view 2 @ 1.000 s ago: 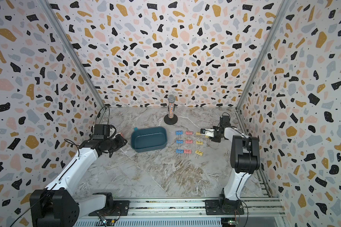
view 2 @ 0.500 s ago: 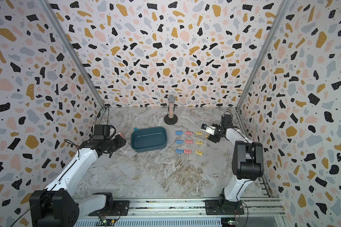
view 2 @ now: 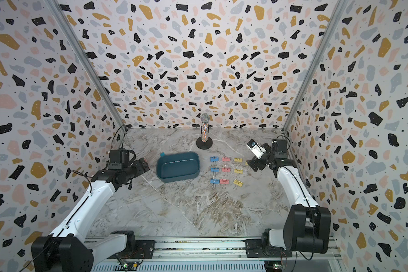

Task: Take out the binder clips from the storage box
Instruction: Reset both arms

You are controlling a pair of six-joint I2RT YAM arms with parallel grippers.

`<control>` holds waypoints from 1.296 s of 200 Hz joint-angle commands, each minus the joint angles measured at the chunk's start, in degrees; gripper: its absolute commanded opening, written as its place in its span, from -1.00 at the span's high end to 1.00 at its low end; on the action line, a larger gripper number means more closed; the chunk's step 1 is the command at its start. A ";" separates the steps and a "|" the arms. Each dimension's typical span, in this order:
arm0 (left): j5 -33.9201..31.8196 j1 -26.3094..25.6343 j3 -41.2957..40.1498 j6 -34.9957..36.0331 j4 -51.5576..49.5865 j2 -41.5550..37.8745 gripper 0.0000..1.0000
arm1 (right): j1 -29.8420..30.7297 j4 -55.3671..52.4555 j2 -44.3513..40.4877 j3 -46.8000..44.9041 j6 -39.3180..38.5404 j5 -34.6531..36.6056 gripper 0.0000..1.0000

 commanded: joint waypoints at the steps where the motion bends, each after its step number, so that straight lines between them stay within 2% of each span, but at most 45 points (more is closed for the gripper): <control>1: -8.16 -0.15 -1.97 6.97 5.72 -2.87 -0.99 | 0.15 5.38 -3.97 -4.76 13.81 0.83 -1.00; 26: -11.82 -0.28 -9.88 11.63 15.22 -7.30 -0.99 | 0.18 18.23 -5.84 -14.44 22.22 1.91 -1.00; 54: -15.58 -0.24 -18.85 15.14 26.38 -11.49 -0.99 | 0.07 28.60 -3.18 -21.34 28.85 3.31 -1.00; 75: -14.45 -0.24 -23.56 15.70 33.06 -10.00 -0.99 | 0.08 35.29 -0.30 -24.39 30.05 0.23 -1.00; 93: -14.51 -0.24 -26.93 15.34 39.23 -7.58 -0.99 | 0.13 43.12 1.69 -27.61 32.38 2.53 -1.00; 111: -16.46 -0.27 -31.20 14.68 46.36 -6.56 -0.99 | 0.08 46.34 2.86 -28.76 32.40 3.75 -1.00; 125: -15.38 -0.34 -33.83 15.96 52.92 -4.90 -0.99 | 0.08 48.17 3.79 -29.43 32.36 4.59 -1.00; 160: -13.53 -0.34 -34.63 18.67 63.05 2.49 -0.99 | 0.11 58.84 7.67 -33.50 33.34 7.13 -1.00; 192: -9.67 -0.49 -34.03 21.11 71.24 10.51 -0.99 | 0.12 58.23 8.45 -32.85 33.95 8.75 -1.00; 206: -9.71 -1.96 -32.86 22.86 68.87 10.74 -1.00 | 0.08 58.39 8.66 -32.89 34.32 9.73 -1.00; 237: -8.73 -4.25 -33.76 26.26 76.68 16.97 -0.99 | 0.13 58.70 8.98 -32.81 34.74 11.11 -1.00; 259: -9.91 -4.98 -33.45 26.49 75.42 16.66 -0.99 | 0.13 62.91 9.19 -35.16 35.30 13.05 -1.00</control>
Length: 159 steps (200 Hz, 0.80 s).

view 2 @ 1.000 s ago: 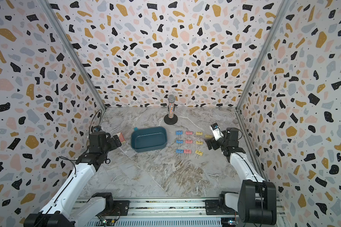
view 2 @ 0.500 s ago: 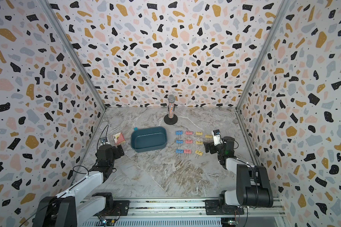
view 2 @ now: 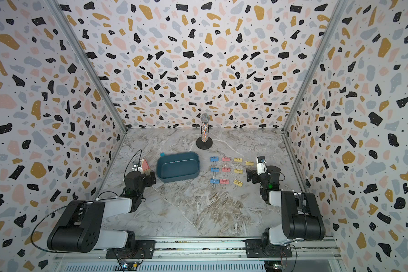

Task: Take out the binder clips from the storage box
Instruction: Reset both arms

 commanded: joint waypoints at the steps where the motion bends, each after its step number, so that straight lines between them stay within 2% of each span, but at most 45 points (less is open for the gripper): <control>1: 0.19 -0.63 1.11 2.55 5.30 0.17 -0.99 | 0.13 5.58 0.32 -2.03 1.27 2.61 -1.00; 16: 0.18 -0.63 1.18 2.52 5.22 0.25 -0.99 | 0.08 15.40 3.42 -5.27 1.84 2.62 -1.00; 28: 0.01 -0.64 1.20 2.51 5.12 0.06 -1.00 | 0.10 10.28 1.50 -4.44 1.84 4.31 -1.00; 40: -0.03 -0.82 1.12 2.54 5.04 0.04 -0.99 | 0.12 11.44 3.17 -3.54 2.41 4.57 -1.00; 52: 0.31 -0.81 1.11 2.70 5.13 0.00 -0.99 | 0.25 6.97 2.02 -2.39 2.06 5.12 -1.00; 65: 0.32 -0.81 1.14 2.75 5.21 -0.07 -0.99 | 0.30 10.24 3.10 -2.92 2.30 4.89 -1.00; 76: 0.29 -0.81 1.11 2.75 5.22 -0.01 -0.99 | 0.26 7.66 2.10 -2.60 2.06 5.11 -1.00; 159: 0.42 -0.81 1.44 2.85 5.04 0.30 -0.99 | 0.24 9.16 2.67 -2.83 2.23 4.96 -1.00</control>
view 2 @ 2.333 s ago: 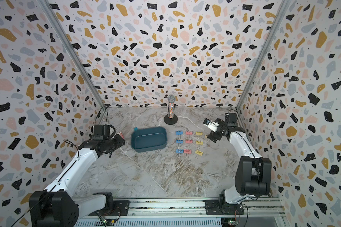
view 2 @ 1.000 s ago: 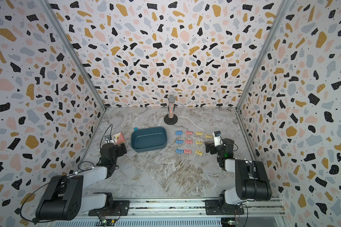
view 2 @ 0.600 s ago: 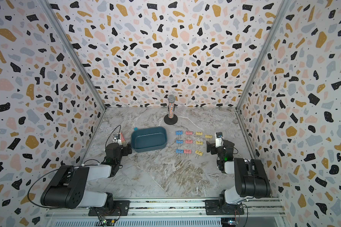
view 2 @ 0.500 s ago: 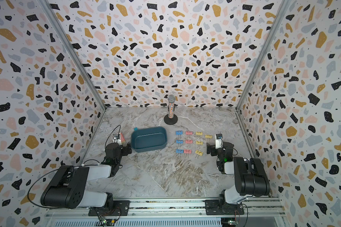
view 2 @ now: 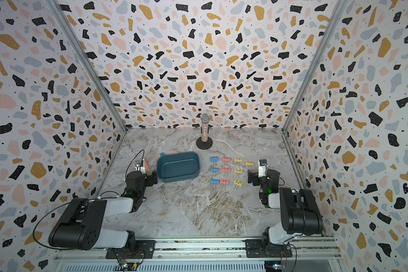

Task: Take out the binder clips from the storage box
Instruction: Reset both arms

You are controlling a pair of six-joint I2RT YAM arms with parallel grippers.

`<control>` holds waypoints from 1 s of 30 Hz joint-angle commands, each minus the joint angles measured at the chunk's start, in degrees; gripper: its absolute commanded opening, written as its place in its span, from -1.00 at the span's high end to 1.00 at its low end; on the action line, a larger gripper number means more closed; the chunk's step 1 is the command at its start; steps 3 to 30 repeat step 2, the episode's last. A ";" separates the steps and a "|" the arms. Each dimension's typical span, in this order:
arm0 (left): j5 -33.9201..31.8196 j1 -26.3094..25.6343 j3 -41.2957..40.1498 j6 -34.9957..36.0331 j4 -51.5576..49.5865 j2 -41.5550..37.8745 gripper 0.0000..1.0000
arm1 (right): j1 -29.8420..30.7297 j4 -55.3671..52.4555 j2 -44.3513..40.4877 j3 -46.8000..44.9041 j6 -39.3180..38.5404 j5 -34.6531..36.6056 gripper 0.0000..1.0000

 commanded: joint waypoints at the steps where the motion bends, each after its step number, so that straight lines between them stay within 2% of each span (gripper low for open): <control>1: 0.02 -0.17 1.41 0.91 2.66 0.02 -0.99 | 0.23 1.09 -0.54 1.15 0.46 0.53 -1.00; 30: -0.02 -0.17 1.29 0.94 2.66 -0.11 -1.00 | 0.23 0.95 -0.62 1.14 0.42 0.61 -1.00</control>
